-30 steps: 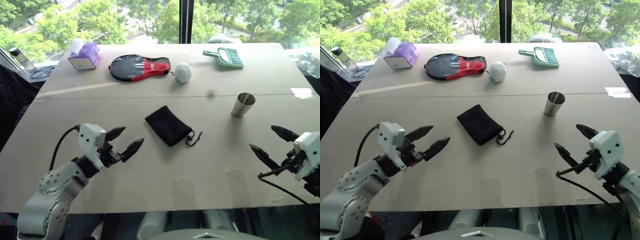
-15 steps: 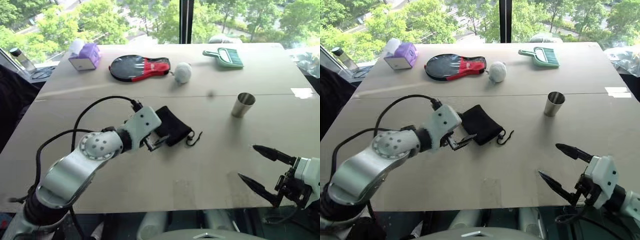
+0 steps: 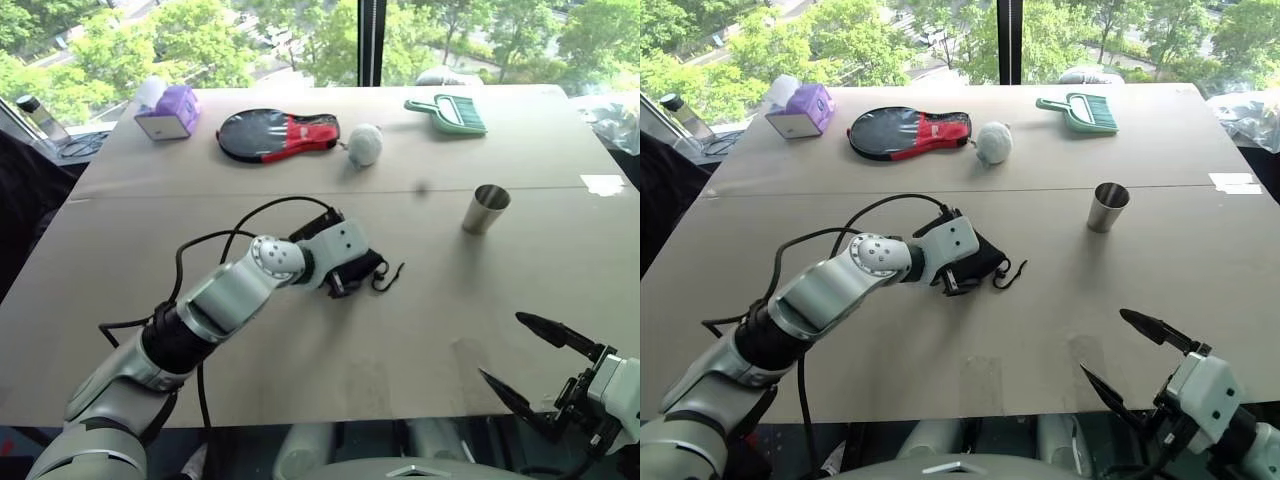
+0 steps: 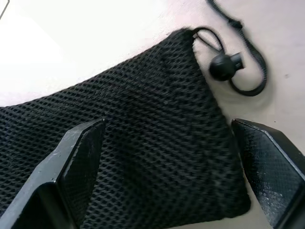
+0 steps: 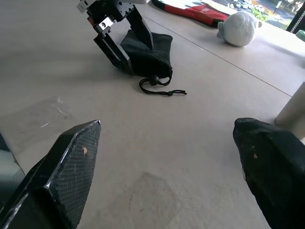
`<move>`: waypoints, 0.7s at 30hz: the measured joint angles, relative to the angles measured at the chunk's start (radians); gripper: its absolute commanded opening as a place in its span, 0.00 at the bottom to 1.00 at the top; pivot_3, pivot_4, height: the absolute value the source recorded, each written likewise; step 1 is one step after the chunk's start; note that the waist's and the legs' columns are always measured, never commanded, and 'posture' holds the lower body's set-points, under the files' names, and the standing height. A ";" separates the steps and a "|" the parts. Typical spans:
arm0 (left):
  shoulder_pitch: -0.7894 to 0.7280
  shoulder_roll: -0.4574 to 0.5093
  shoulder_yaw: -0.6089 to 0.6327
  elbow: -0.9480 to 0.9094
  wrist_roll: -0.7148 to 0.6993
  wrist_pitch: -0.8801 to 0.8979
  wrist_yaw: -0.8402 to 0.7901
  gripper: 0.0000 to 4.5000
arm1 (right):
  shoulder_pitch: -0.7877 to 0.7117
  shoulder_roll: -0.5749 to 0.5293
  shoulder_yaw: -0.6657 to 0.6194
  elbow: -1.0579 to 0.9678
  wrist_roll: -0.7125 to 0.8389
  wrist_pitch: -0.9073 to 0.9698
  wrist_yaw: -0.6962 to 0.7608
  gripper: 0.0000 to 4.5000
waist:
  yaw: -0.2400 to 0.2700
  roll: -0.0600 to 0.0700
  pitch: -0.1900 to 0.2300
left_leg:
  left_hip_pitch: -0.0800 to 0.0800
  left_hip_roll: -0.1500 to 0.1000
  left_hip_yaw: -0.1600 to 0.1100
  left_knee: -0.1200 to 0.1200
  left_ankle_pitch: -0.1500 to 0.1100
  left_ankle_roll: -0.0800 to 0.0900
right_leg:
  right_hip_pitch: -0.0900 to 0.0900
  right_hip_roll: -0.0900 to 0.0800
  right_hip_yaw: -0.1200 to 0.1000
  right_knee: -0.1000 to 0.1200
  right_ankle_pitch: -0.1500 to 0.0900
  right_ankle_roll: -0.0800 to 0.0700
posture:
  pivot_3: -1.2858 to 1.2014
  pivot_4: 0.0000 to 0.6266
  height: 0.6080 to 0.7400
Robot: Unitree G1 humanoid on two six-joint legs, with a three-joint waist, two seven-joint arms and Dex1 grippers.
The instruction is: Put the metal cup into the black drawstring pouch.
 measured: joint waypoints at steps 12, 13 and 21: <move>-0.049 0.064 0.062 0.294 0.077 -0.310 -0.236 0.01 | -0.051 0.021 0.172 -0.030 -0.109 -0.007 -0.108 1.00 | -0.002 0.000 0.000 | 0.000 0.000 0.000 0.001 0.000 0.000 | -0.001 0.000 0.000 0.000 0.000 0.000 | 0.52 0.24 1.00; -0.054 0.070 0.069 0.311 0.078 -0.321 -0.248 0.01 | -0.057 0.020 0.173 -0.029 -0.110 -0.007 -0.111 1.00 | -0.002 0.000 0.000 | 0.000 0.000 0.000 0.001 0.000 0.000 | -0.001 0.000 0.000 0.000 0.000 0.000 | 0.52 0.24 1.00; -0.080 0.090 0.149 0.497 0.068 -0.448 -0.458 0.14 | -0.147 -0.046 0.244 -0.006 -0.158 0.103 -0.155 1.00 | -0.002 0.000 0.000 | -0.003 -0.001 -0.002 0.002 0.000 0.000 | -0.002 0.000 -0.002 0.000 0.000 0.000 | 0.52 0.24 1.00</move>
